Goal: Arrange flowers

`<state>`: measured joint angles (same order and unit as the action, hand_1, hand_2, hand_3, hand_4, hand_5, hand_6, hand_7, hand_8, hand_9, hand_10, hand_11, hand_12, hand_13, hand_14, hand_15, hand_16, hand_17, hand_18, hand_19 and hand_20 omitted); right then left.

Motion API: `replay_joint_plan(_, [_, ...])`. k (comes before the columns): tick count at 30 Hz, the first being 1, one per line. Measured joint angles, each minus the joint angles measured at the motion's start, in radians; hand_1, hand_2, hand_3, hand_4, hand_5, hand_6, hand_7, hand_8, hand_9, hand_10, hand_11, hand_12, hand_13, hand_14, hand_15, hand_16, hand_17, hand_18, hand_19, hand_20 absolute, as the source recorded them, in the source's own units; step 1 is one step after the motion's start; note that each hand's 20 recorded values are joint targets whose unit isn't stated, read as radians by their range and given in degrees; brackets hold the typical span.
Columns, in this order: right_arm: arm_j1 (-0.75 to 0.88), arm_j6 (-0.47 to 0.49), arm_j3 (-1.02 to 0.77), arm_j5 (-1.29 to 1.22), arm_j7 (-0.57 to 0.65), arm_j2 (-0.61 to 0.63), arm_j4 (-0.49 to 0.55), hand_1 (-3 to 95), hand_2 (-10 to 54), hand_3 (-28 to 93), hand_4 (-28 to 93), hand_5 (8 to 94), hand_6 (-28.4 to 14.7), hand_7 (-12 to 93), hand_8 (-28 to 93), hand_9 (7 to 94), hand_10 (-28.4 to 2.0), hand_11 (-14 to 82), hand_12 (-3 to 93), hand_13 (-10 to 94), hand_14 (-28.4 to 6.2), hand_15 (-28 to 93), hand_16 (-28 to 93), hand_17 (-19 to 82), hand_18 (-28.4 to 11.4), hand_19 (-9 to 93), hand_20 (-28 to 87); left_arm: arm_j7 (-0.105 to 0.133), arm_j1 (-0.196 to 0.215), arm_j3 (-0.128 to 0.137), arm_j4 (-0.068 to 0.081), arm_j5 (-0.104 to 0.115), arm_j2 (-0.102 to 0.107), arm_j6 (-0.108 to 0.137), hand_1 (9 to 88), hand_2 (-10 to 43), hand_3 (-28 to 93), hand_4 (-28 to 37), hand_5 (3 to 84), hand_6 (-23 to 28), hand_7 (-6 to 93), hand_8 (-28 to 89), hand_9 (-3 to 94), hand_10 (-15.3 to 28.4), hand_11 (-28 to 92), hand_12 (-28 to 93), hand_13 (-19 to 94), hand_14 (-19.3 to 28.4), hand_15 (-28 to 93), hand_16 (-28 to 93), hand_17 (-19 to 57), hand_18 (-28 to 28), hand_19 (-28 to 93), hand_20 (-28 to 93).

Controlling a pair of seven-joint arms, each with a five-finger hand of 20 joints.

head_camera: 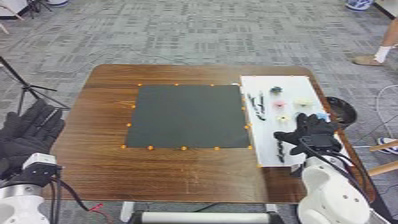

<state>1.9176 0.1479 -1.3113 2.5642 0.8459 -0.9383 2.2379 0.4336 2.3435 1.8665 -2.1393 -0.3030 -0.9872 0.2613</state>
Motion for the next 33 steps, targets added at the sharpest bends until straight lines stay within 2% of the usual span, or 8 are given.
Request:
replay_joint_plan(8, [-0.091, 0.167, 0.062, -0.108, 0.037, 0.021, -0.088, 25.9, -9.5, 70, -28, 48.8, -13.0, 69, -22, 42.8, -27.2, 61.5, 56.0, 42, -27.2, 79, 43, 19, -28.4, 73, 39, 0.017, 0.010, 0.001, -0.005, 0.017, 0.001, 0.013, 22.6, 16.1, 70, -28.3, 42.0, 6.7, 11.9, -9, 35.4, 14.6, 21, 9, 26, 14.8, 32, -4, -5.9, 11.9, 25, 12])
replay_joint_plan(14, [-0.101, 0.173, 0.067, -0.105, 0.026, 0.028, -0.103, 26.9, -9.5, 72, -28, 48.5, -12.8, 71, -22, 43.4, -26.8, 61.7, 55.0, 42, -26.9, 79, 42, 19, -28.4, 72, 40, 0.024, 0.011, 0.002, -0.006, 0.021, 0.002, 0.018, 22.6, 16.1, 70, -28.3, 42.1, 6.8, 12.1, -9, 35.5, 14.6, 22, 9, 26, 14.8, 32, -5, -5.9, 11.9, 25, 12])
replay_joint_plan(19, [-0.109, 0.180, 0.079, -0.110, 0.024, 0.026, -0.122, 29.1, -9.5, 74, -28, 48.1, -12.7, 77, -22, 43.6, -26.3, 62.0, 54.8, 43, -26.4, 79, 42, 19, -28.4, 72, 40, 0.023, 0.010, 0.002, -0.006, 0.022, 0.004, 0.017, 22.6, 16.2, 71, -28.3, 42.2, 6.8, 12.2, -9, 35.6, 14.6, 22, 9, 27, 14.8, 32, -5, -6.0, 12.0, 26, 12])
replay_joint_plan(22, [-0.115, 0.190, 0.083, -0.124, 0.023, 0.018, -0.143, 30.3, -9.5, 75, -28, 48.3, -12.4, 80, -23, 43.9, -25.9, 62.2, 54.6, 43, -25.9, 79, 42, 19, -28.4, 72, 40, 0.023, 0.010, 0.002, -0.005, 0.032, 0.006, 0.017, 22.8, 16.3, 71, -28.3, 42.4, 6.8, 12.3, -9, 35.6, 14.7, 22, 9, 27, 14.8, 32, -5, -6.0, 12.0, 26, 12])
replay_joint_plan(27, [-0.124, 0.186, 0.085, -0.118, 0.017, -0.003, -0.153, 32.0, -9.5, 76, -28, 51.4, -10.9, 76, -24, 46.7, -24.6, 60.5, 52.1, 45, -24.9, 78, 42, 20, -28.4, 73, 39, 0.024, 0.009, 0.002, -0.005, 0.047, 0.008, 0.017, 22.8, 16.4, 71, -28.3, 42.7, 7.0, 12.5, -9, 36.3, 15.0, 22, 9, 27, 14.8, 33, -5, -5.9, 12.0, 26, 12])
replay_joint_plan(30, [-0.126, 0.185, 0.084, -0.122, 0.017, -0.016, -0.153, 34.9, -9.5, 76, -28, 54.7, -9.5, 70, -23, 49.5, -23.4, 59.2, 50.3, 47, -24.0, 77, 41, 20, -28.4, 73, 39, 0.025, 0.009, 0.000, -0.005, 0.055, 0.010, 0.019, 22.8, 16.4, 71, -28.3, 42.9, 7.1, 12.6, -10, 36.8, 15.2, 23, 10, 27, 14.9, 33, -5, -5.9, 12.0, 26, 12])
replay_joint_plan(32, [-0.128, 0.185, 0.082, -0.126, 0.017, -0.022, -0.153, 38.6, -9.5, 75, -28, 56.3, -7.4, 64, 3, 52.5, -22.3, 58.1, 49.2, 49, -22.5, 75, 41, 20, -28.4, 73, 38, 0.027, 0.009, -0.003, -0.005, 0.062, 0.011, 0.021, 22.8, 16.5, 71, -28.3, 43.0, 7.2, 12.6, -10, 36.9, 15.2, 23, 10, 27, 14.9, 33, -5, -6.0, 12.0, 27, 12])
replay_joint_plan(33, [-0.130, 0.187, 0.080, -0.129, 0.017, -0.024, -0.152, 43.3, -9.5, 73, -28, 57.2, -5.2, 63, 13, 54.8, -21.2, 57.2, 48.2, 52, -21.1, 74, 41, 21, -28.4, 73, 38, 0.028, 0.009, -0.004, -0.005, 0.066, 0.012, 0.022, 22.7, 16.5, 71, -28.3, 43.1, 7.2, 12.7, -10, 37.0, 15.2, 23, 10, 27, 14.9, 33, -5, -6.0, 12.0, 27, 12])
